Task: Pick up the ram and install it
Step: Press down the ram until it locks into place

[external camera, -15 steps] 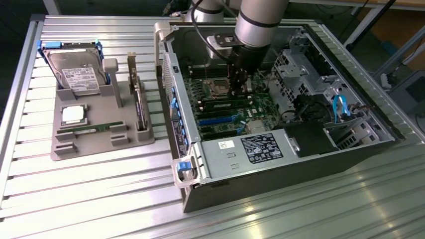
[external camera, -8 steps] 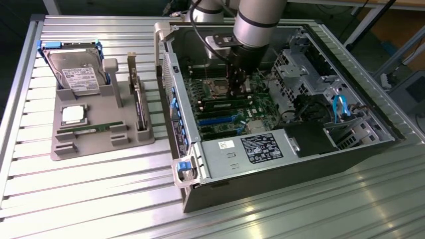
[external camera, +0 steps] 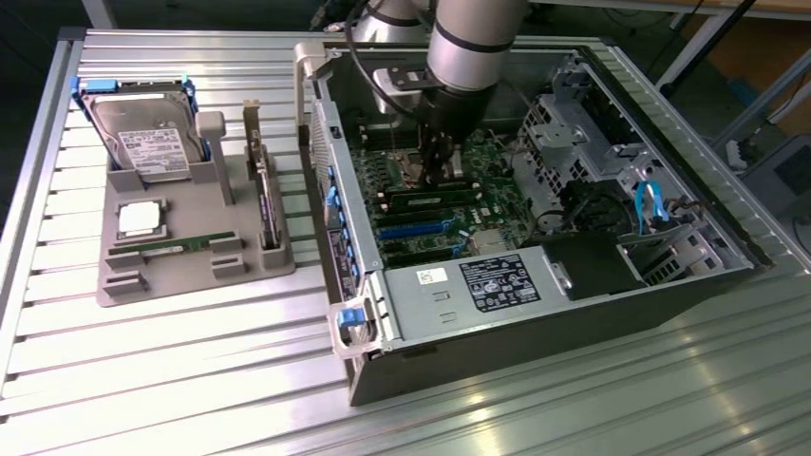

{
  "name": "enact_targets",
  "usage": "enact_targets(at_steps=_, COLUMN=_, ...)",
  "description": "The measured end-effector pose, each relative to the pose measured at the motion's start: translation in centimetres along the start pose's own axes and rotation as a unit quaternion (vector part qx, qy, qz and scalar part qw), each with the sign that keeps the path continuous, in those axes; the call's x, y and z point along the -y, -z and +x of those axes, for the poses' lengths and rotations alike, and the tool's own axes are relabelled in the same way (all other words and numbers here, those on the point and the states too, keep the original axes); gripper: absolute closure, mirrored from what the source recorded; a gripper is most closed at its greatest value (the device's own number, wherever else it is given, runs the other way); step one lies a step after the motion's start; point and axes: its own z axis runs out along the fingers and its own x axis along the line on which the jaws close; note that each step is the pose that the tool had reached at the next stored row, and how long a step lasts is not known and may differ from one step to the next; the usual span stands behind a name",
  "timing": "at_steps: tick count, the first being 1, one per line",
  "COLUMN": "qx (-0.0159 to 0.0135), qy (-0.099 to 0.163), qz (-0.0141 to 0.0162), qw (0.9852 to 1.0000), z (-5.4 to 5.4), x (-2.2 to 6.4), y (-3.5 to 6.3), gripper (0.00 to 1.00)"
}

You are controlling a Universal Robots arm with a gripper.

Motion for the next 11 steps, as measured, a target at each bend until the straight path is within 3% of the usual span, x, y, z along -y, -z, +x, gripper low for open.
enact_targets(at_steps=6, qx=0.0, qy=0.0, qz=0.0, qw=1.0, z=0.0, x=-1.48, y=0.04, gripper=0.9)
enact_targets(at_steps=11, qx=0.0001, qy=0.0, qz=0.0, qw=1.0, z=0.0, x=-1.58, y=-0.04, gripper=0.9)
